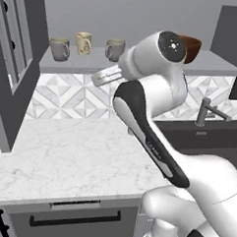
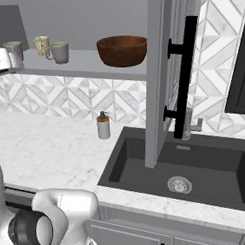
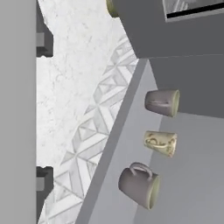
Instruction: Gather all objects into one cabinet and sort the glasses and bowls to opposite sides.
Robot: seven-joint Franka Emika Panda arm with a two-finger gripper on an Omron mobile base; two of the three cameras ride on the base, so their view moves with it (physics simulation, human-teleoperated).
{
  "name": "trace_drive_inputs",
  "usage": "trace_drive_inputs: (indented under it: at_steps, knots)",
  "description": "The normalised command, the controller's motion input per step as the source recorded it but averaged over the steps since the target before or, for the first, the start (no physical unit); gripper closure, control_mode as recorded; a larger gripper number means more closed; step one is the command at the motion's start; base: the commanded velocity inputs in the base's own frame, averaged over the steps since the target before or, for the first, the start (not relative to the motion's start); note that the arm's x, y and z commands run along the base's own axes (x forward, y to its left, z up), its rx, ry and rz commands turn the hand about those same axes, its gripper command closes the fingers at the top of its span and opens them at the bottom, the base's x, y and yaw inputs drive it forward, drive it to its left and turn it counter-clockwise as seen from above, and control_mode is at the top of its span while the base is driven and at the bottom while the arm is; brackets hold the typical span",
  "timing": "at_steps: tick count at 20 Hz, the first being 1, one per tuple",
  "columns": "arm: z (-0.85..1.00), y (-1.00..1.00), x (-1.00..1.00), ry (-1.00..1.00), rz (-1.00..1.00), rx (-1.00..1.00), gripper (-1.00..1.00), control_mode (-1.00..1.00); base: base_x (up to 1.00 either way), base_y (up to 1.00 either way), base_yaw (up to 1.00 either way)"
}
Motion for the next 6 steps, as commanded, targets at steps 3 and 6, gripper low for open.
trace_drive_inputs:
  at_steps: [3,6]
  knots:
    - [0.00,-0.72,-1.00,-0.18,-0.03,0.00,-1.00,-1.00,0.00,0.00,0.00]
    - [0.08,-0.60,-1.00,-0.13,-0.08,0.04,-1.00,-1.00,0.00,0.00,0.00]
